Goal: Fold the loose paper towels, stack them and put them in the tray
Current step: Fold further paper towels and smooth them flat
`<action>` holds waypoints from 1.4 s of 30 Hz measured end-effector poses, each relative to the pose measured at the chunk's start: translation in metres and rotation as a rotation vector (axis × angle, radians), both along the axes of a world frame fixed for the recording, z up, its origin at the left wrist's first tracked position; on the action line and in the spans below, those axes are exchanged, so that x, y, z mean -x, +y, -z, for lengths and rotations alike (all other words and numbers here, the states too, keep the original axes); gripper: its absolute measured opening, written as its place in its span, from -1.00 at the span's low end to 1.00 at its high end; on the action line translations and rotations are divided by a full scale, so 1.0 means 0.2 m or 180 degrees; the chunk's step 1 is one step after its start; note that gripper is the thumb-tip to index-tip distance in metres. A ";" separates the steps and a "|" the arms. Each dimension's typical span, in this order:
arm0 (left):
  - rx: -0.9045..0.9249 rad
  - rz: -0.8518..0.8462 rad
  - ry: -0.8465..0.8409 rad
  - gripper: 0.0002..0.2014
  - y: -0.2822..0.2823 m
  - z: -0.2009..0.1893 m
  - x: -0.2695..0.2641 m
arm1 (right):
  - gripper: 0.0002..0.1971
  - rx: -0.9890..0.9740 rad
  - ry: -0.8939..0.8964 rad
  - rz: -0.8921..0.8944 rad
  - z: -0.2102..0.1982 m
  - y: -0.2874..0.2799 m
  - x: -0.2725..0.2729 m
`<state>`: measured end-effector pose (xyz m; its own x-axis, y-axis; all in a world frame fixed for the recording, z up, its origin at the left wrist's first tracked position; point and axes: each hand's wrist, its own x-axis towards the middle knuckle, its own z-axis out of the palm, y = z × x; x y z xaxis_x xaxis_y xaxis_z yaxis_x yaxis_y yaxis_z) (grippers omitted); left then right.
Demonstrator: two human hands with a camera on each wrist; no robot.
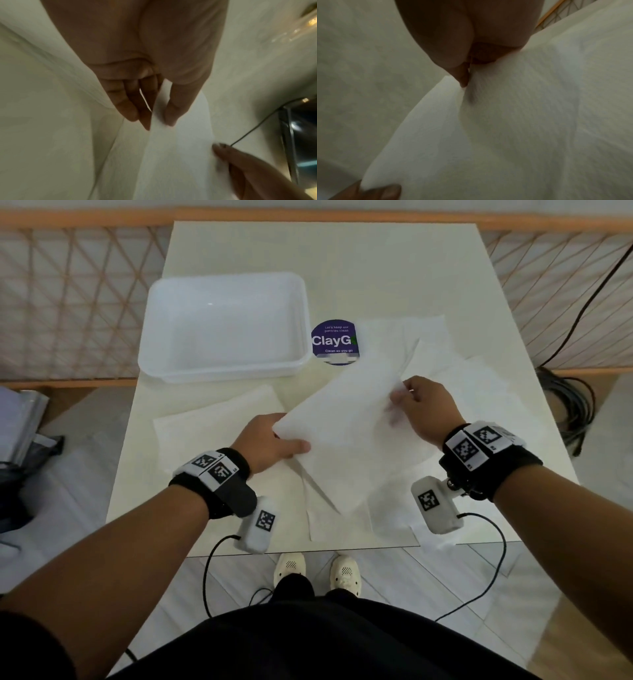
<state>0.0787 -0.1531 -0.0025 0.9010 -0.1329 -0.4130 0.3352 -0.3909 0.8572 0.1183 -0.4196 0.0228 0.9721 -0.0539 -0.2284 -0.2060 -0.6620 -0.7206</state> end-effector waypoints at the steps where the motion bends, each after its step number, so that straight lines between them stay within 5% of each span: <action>1: 0.0120 -0.0215 0.0031 -0.74 0.00 0.00 0.00 | -0.82 -0.0143 0.0072 0.0098 0.01 -0.02 0.01; 7: 0.0589 -0.1179 0.0142 -0.64 -0.09 -0.06 0.00 | -0.69 -0.0511 0.0170 0.0383 0.07 -0.07 0.08; 13: 0.0425 -0.0244 0.0171 -0.10 -0.09 -0.07 0.07 | -0.82 -0.0968 0.0046 0.0034 0.08 -0.07 0.14; 18: -0.0282 0.0345 -0.0124 -0.33 -0.08 -0.10 0.09 | -0.70 -0.1204 0.0384 -0.0420 0.04 -0.10 0.18; 24: -0.0342 0.0120 -0.0260 -0.74 -0.03 -0.09 0.12 | -0.66 -0.1240 0.0412 -0.0523 0.02 -0.14 0.17; 32: -0.0326 -0.0035 -0.0638 -0.83 0.00 -0.11 0.10 | -0.71 -0.1328 0.0210 -0.0426 0.02 -0.12 0.15; 42: -0.0947 0.0065 -0.1159 -0.91 0.01 -0.11 0.04 | -0.91 -0.0488 -0.0095 -0.0633 0.03 -0.13 0.09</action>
